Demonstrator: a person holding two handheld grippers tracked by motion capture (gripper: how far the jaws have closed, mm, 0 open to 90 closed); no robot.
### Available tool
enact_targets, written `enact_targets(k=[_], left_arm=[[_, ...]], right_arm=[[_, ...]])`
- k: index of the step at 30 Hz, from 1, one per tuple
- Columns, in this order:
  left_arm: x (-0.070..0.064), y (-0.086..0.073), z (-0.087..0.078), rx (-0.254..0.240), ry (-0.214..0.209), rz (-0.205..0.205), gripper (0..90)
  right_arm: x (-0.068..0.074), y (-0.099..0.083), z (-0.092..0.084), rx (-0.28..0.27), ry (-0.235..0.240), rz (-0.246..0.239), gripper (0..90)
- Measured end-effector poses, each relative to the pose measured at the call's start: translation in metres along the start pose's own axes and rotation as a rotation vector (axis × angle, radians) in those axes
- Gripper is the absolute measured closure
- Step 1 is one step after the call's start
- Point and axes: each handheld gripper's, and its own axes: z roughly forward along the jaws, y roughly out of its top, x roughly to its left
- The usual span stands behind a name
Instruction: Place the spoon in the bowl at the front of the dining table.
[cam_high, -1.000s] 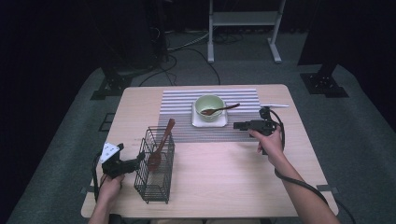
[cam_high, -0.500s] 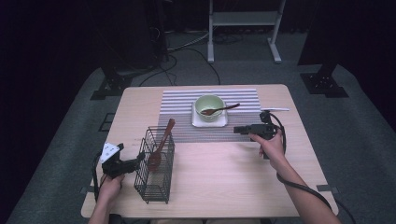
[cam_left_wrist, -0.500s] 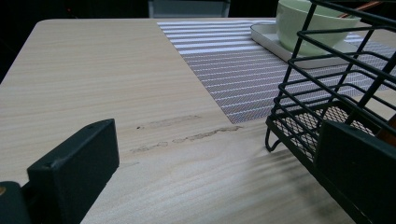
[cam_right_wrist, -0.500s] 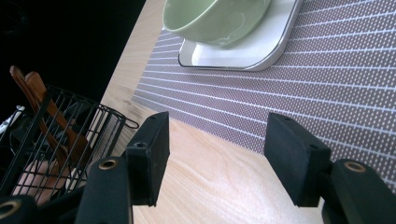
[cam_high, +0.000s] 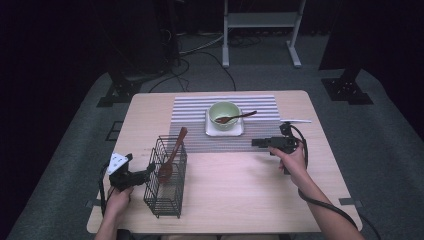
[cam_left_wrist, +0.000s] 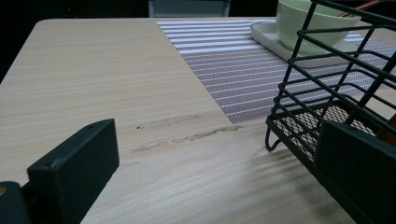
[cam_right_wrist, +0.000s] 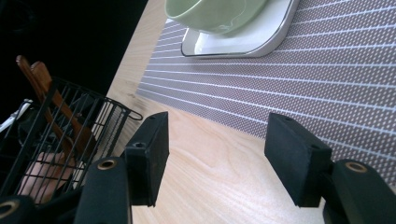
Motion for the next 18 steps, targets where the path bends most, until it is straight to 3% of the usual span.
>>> enact_targets(k=[18], left_arm=[[0.0, 0.0, 0.0, 0.001, 0.0, 0.0, 0.0]], right_arm=[[-0.003, -0.017, -0.002, 0.008, 0.025, 0.001, 38.5]])
